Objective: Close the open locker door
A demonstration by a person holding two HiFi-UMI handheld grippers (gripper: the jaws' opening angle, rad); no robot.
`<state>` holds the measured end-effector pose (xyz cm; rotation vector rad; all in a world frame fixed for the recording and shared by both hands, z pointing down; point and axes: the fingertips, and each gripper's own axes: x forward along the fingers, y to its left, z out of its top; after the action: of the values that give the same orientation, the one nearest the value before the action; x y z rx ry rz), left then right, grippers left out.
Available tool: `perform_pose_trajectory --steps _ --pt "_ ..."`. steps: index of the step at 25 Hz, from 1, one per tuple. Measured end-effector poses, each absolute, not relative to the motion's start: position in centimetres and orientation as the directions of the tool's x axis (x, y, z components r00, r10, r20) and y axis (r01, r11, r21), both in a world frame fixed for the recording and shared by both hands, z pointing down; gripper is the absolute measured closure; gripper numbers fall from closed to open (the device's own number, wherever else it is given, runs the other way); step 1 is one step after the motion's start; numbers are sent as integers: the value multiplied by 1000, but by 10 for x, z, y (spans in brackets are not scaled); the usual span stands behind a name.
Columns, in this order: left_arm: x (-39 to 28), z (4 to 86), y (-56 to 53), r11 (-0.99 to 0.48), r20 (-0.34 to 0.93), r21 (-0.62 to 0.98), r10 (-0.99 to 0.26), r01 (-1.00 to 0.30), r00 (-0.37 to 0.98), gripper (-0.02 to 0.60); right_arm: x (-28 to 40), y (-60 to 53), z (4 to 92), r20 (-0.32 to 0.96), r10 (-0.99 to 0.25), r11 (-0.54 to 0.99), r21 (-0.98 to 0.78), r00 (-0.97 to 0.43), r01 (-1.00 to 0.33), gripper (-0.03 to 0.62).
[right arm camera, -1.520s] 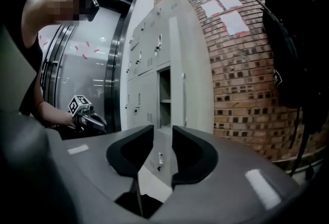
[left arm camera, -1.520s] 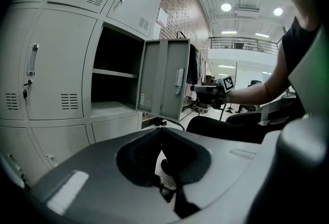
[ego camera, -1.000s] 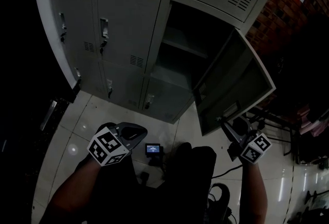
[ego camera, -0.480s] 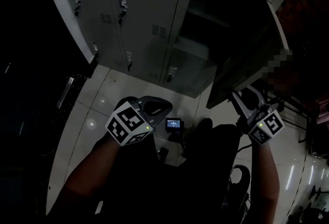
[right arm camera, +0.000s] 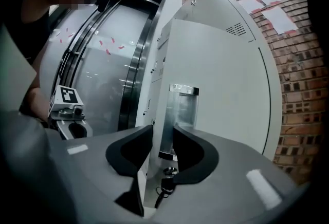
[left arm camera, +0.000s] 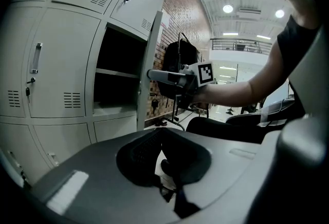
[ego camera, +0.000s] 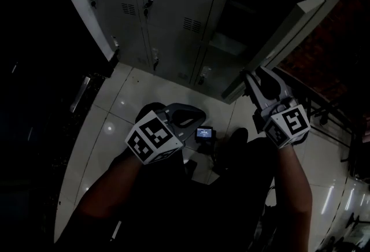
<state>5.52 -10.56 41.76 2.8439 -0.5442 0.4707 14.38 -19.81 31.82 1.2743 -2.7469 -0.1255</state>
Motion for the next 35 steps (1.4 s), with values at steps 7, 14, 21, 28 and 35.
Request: perform_pose_trajectory --steps 7,14,21,28,35 --pt "52 417 -106 -908 345 140 -328 -394 880 569 125 -225 315 46 -773 633 97 -632 -768 474" --pt "49 417 -107 -903 340 144 -339 -404 877 569 113 -251 316 48 -776 631 51 -629 -774 482" --pt "45 411 -107 -900 322 150 -347 -410 881 569 102 -292 316 73 -802 596 38 -593 -802 493" --pt "43 409 -109 -895 304 156 -358 -417 883 569 98 -344 326 127 -858 510 94 -498 -855 499" --pt "36 410 -105 -895 298 165 -355 -414 886 569 102 -372 332 120 -891 448 70 -438 -891 518"
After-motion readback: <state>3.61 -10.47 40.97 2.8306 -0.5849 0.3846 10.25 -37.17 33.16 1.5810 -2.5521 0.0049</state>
